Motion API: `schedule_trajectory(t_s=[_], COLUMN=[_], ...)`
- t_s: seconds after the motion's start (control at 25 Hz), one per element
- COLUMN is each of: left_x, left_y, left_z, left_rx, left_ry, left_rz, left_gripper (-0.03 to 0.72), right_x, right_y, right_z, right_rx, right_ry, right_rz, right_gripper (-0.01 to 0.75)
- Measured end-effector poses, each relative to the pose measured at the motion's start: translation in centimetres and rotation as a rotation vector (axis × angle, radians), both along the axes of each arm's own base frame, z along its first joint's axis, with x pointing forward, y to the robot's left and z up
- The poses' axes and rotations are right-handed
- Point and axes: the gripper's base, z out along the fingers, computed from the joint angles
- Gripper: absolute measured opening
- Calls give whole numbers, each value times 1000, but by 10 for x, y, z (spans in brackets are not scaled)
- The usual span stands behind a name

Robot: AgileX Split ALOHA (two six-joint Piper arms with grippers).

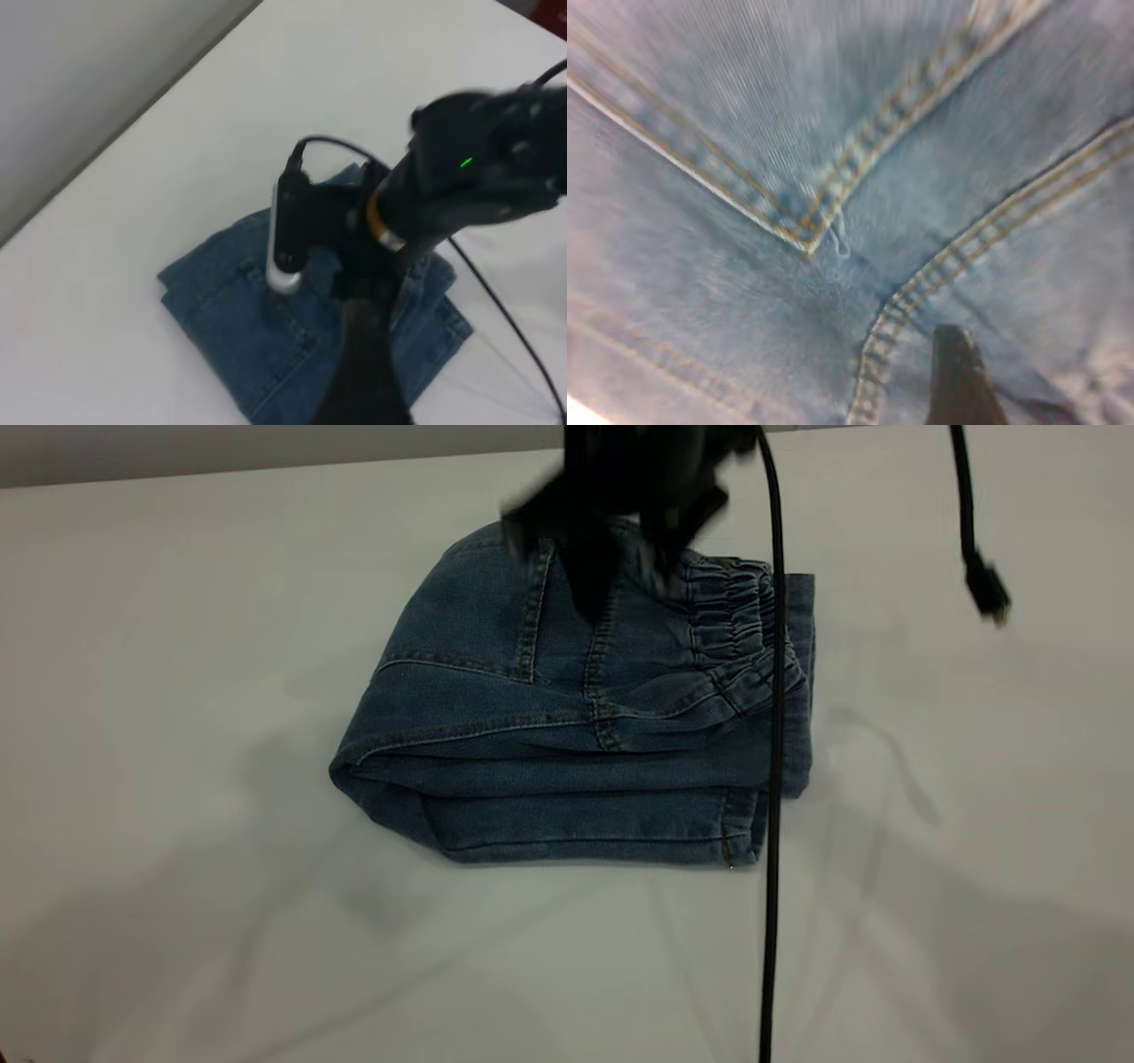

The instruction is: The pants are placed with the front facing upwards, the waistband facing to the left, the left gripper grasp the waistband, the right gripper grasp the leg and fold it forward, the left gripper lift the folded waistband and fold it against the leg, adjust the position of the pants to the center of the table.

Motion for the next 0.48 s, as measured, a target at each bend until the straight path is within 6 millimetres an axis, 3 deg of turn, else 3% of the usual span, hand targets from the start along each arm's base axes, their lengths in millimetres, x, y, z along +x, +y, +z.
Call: schedule_trajectory(t_s=[0.24,0.48], left_x=[-19,-47], left_y=[18,40], left_z=[16,29], left_rx=[61,54], left_ry=[-99,-140], left_rz=[64,192], left_gripper=[498,498], right_x=[-20,-60], right_y=[-17,-42], right_z=[75,156], right_rx=[-27,15], right_ry=[-29,-23], right_rz=[74,78], right_gripper=[349,349])
